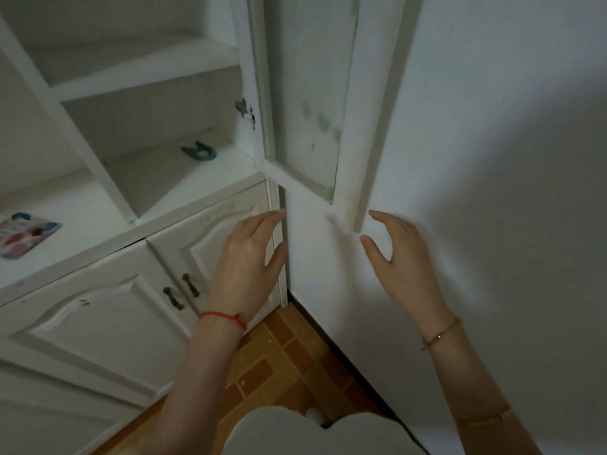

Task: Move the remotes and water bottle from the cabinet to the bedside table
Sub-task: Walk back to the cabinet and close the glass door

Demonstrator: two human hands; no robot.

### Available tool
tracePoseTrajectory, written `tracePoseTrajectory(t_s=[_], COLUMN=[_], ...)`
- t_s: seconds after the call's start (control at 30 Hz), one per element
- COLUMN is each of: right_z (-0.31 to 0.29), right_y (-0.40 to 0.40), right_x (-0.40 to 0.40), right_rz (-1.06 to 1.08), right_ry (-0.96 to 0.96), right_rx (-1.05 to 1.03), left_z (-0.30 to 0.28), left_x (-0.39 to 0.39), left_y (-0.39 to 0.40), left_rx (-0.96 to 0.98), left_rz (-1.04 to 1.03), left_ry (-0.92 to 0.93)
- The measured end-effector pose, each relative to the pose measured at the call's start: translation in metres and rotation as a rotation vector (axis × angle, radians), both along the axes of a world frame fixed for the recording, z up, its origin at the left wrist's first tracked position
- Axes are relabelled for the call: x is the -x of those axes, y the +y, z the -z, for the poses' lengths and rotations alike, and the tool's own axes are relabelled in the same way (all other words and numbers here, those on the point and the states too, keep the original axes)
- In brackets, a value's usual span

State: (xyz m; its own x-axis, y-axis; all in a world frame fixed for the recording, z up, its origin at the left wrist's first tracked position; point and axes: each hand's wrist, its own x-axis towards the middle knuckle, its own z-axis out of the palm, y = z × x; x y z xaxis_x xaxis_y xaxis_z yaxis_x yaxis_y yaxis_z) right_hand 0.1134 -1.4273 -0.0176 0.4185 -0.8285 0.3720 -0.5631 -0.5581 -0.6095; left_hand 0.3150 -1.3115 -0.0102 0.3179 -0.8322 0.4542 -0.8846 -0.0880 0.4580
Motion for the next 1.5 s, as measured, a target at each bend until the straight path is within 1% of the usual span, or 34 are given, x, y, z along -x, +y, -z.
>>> tracePoseTrajectory(t_s=[0.17, 0.3, 0.4, 0.5, 0.57, 0.63, 0.73, 0.87, 1.1, 1.23, 1.37, 1.5], right_z=[-0.050, -0.090, -0.120, -0.146, -0.157, -0.163, -0.165, -0.164, -0.150, -0.148, -0.145, -0.142], right_y=[-0.053, -0.089, -0.111, -0.125, -0.133, -0.139, -0.142, -0.135, -0.121, -0.102, -0.082, -0.063], right_x=[-0.020, -0.040, -0.054, -0.066, -0.074, -0.082, -0.089, -0.089, -0.099, -0.115, -0.146, -0.182], right_rz=[0.061, 0.063, 0.036, 0.005, 0.008, -0.014, -0.050, -0.066, -0.191, -0.366, -0.572, -0.733], right_ry=[-0.192, -0.344, -0.429, -0.467, -0.451, -0.443, -0.481, -0.541, -0.538, -0.547, -0.539, -0.496], right_rx=[0.043, 0.192, 0.261, 0.291, 0.276, 0.265, 0.284, 0.307, 0.384, 0.477, 0.449, 0.419], left_z=[-0.041, -0.086, -0.116, -0.133, -0.137, -0.137, -0.135, -0.130, -0.117, -0.113, -0.107, -0.106], left_x=[-0.005, -0.007, -0.005, -0.001, 0.001, 0.004, 0.006, 0.008, 0.005, -0.008, -0.030, -0.056], left_y=[-0.064, -0.112, -0.142, -0.164, -0.173, -0.180, -0.186, -0.188, -0.158, -0.129, -0.099, -0.069], left_rx=[0.126, 0.240, 0.332, 0.369, 0.368, 0.360, 0.341, 0.324, 0.375, 0.430, 0.472, 0.512], left_rz=[0.046, 0.091, 0.124, 0.142, 0.161, 0.180, 0.206, 0.248, 0.219, 0.136, 0.053, -0.065], left_ry=[-0.013, -0.033, -0.025, -0.018, -0.030, -0.033, -0.035, -0.012, 0.034, 0.039, 0.046, 0.037])
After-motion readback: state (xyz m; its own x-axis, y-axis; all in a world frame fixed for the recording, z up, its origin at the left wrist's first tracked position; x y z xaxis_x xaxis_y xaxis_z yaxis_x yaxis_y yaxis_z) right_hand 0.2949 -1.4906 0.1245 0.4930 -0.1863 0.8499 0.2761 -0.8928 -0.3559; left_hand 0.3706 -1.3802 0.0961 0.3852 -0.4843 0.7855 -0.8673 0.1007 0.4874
